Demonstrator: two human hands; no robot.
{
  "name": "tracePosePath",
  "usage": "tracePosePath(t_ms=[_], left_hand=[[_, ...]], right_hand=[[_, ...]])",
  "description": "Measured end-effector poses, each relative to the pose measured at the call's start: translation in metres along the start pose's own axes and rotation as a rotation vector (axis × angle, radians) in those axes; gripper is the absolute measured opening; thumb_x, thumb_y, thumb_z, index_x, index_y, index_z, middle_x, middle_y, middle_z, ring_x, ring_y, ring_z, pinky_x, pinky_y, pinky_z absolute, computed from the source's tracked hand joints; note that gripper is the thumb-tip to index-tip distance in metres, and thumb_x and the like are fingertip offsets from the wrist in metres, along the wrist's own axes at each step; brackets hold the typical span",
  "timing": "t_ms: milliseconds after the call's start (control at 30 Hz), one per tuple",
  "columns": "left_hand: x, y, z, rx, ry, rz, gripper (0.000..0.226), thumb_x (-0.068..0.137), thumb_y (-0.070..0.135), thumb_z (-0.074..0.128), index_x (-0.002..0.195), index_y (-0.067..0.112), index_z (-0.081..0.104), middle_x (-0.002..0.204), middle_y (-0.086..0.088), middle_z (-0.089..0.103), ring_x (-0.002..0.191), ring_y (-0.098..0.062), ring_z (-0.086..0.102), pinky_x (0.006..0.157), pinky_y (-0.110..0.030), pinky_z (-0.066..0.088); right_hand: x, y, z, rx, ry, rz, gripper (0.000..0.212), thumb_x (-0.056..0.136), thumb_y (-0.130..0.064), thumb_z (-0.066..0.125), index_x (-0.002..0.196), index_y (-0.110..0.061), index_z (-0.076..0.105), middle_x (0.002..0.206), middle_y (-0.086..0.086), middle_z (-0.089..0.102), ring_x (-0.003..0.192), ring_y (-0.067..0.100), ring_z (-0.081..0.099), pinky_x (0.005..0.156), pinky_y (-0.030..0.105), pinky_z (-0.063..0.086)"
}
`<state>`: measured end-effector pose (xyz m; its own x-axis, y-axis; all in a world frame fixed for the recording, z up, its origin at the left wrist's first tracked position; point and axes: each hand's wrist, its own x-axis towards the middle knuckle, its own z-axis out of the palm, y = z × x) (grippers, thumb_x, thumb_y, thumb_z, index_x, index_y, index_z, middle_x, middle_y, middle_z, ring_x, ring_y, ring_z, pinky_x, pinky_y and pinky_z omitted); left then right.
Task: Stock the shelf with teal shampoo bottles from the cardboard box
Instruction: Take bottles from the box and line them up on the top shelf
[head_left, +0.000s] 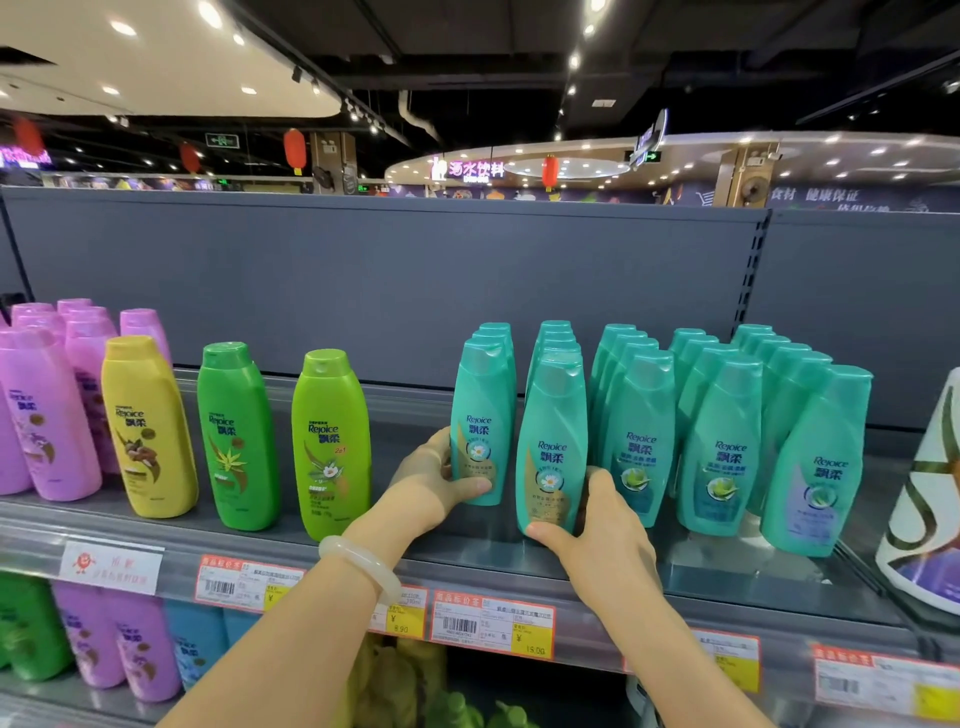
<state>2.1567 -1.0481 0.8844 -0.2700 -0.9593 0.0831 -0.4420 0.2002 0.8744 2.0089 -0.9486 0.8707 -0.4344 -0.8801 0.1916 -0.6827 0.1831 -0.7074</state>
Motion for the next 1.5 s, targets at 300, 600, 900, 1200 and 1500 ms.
tracePosePath(t_ms=[300,600,900,1200,1500], left_hand=[[0.001,0.003,0.003,-0.015,0.009,-0.012,0.055,0.08,0.011,0.07,0.128,0.026,0.045,0.125,0.004,0.06,0.119,-0.016,0.055,0.101,-0.037,0.043],[0.0,0.004,0.005,-0.022,0.022,-0.026,0.058,0.081,0.008,0.069,0.131,0.025,0.044,0.126,0.003,0.06,0.119,-0.017,0.055,0.1,-0.037,0.042],[-0.005,-0.002,0.004,0.079,0.046,-0.07,0.087,0.078,0.019,0.073,0.147,0.016,0.02,0.143,-0.004,0.045,0.132,-0.022,0.043,0.11,-0.044,0.036],[-0.063,0.005,0.01,0.207,0.247,0.158,0.076,0.086,0.024,0.064,0.147,0.011,0.02,0.147,-0.004,0.037,0.134,-0.016,0.038,0.11,-0.03,0.034],[-0.197,-0.12,0.002,0.369,0.514,0.25,0.038,0.079,0.026,0.062,0.116,0.019,0.053,0.11,0.0,0.061,0.101,-0.006,0.054,0.091,-0.009,0.038]], right_hand=[[0.003,-0.004,-0.001,-0.026,-0.016,0.015,0.051,0.079,-0.04,0.07,0.114,-0.025,0.035,0.117,-0.003,0.055,0.105,0.025,0.055,0.085,0.039,0.049],[0.006,-0.009,-0.003,-0.064,-0.026,0.041,0.058,0.081,-0.039,0.068,0.125,-0.019,0.035,0.121,0.001,0.055,0.111,0.025,0.054,0.089,0.038,0.047],[0.002,-0.005,-0.002,-0.016,-0.02,0.059,0.067,0.079,-0.042,0.07,0.131,-0.023,0.032,0.129,-0.002,0.052,0.116,0.024,0.052,0.091,0.037,0.046],[-0.014,0.007,0.0,0.242,0.329,-0.412,0.056,0.083,-0.028,0.068,0.13,-0.01,0.043,0.126,0.008,0.049,0.121,0.02,0.046,0.101,0.022,0.036],[-0.107,0.011,0.086,0.114,-0.283,-1.041,0.03,0.083,-0.019,0.058,0.111,-0.006,0.057,0.113,0.011,0.059,0.103,0.025,0.055,0.093,0.031,0.045]])
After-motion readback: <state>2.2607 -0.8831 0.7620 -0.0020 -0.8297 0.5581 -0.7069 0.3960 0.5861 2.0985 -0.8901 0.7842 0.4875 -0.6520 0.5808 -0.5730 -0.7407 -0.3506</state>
